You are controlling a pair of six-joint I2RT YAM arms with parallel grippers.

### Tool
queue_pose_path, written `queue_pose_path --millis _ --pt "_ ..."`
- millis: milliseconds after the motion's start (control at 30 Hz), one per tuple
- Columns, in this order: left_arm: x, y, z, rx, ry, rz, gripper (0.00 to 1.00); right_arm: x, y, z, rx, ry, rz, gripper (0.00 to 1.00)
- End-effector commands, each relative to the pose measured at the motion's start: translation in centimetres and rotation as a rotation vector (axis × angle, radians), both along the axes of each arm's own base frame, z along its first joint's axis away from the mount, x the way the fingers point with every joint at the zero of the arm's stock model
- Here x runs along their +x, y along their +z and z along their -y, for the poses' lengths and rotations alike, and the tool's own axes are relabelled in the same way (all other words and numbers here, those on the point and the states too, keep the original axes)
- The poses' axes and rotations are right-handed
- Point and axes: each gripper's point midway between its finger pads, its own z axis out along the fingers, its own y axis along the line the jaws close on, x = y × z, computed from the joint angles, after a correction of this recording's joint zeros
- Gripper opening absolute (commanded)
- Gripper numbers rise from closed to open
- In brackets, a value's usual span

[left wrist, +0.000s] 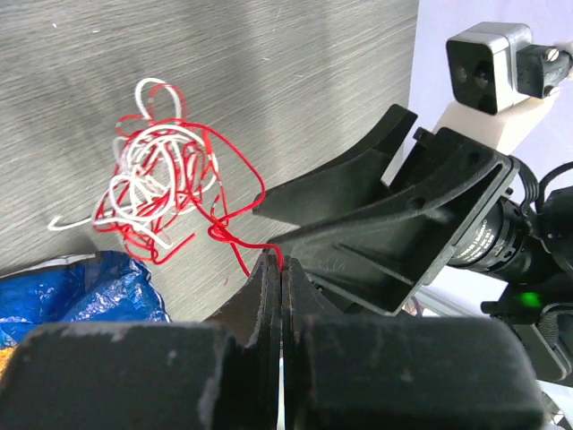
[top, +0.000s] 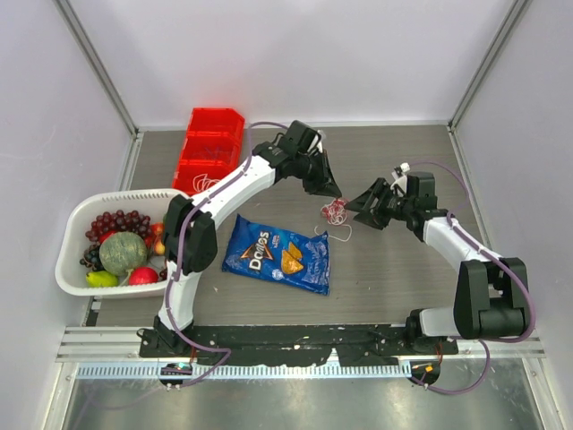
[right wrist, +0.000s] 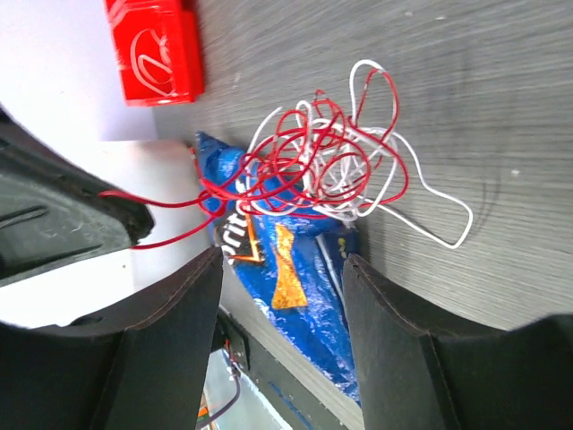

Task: Untangle the cables

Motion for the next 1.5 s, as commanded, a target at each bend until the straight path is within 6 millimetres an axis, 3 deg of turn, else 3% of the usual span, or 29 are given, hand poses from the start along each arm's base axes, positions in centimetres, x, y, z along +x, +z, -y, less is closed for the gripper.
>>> queue_pose_path --millis 0,600,1067,1467 --pt "-0.5 4.9 0.5 -0.125 -0.039 0.056 0.0 0.5 5.4 -1.7 0.113 0.08 0.192 0.61" --pt "-1.4 6.2 1.5 -0.241 -0.038 -0.003 0.0 1.3 5.6 -3.8 0.171 0.105 0.187 0.61" --pt "-2.2 9.6 1.9 -0.379 -0.023 -0.019 0.0 1.7 2.7 -4.7 0.203 0.086 0.113 0.61" --pt "-2.3 9.8 1.9 -0.405 -0.01 -0.033 0.0 2.3 2.3 -4.7 0.236 0.049 0.069 0.61"
